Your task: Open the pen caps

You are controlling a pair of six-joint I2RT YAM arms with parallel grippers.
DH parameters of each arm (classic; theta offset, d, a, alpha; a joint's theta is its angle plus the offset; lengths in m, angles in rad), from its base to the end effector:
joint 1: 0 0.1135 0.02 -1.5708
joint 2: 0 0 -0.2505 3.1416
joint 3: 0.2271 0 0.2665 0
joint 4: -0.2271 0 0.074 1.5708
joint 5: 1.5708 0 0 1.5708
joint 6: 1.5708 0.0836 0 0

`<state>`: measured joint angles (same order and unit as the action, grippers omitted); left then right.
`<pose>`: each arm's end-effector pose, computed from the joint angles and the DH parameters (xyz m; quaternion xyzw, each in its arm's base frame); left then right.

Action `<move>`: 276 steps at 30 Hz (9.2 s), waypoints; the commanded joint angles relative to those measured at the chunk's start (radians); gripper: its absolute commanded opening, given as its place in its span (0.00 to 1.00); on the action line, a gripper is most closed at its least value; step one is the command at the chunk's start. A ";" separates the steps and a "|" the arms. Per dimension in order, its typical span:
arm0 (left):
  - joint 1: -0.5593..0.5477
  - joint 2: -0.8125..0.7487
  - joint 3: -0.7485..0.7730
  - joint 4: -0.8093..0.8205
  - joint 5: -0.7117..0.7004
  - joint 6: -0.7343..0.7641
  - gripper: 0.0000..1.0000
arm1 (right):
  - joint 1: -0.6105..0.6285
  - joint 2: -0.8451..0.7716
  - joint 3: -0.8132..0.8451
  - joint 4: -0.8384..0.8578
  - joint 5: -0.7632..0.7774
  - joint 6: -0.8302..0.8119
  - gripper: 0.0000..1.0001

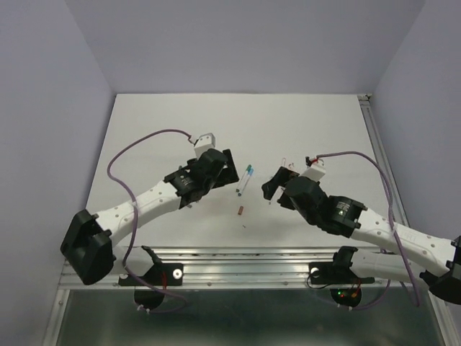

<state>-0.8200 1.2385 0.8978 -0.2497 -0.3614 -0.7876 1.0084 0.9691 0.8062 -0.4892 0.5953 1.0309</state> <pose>0.2464 -0.2207 0.2354 -0.0705 0.8691 -0.2234 0.4356 0.1772 0.1933 0.2502 0.1397 0.8554 0.2234 0.4459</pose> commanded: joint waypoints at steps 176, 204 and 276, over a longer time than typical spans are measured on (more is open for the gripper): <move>-0.324 0.019 0.115 -0.149 -0.330 -0.496 0.00 | 0.002 0.020 -0.170 0.427 -0.438 -0.249 0.98; -0.288 -0.043 0.084 -0.059 -0.126 -0.150 0.99 | -0.208 0.252 -0.174 0.142 -0.207 -0.219 0.77; -0.269 0.050 0.046 0.210 0.010 -0.299 0.42 | -0.221 -0.184 -0.345 0.635 -0.827 -0.259 0.01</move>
<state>-1.0912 1.3041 0.9577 -0.0704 -0.3264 -1.0866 0.7856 0.7864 0.4622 0.0776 -0.2119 0.7643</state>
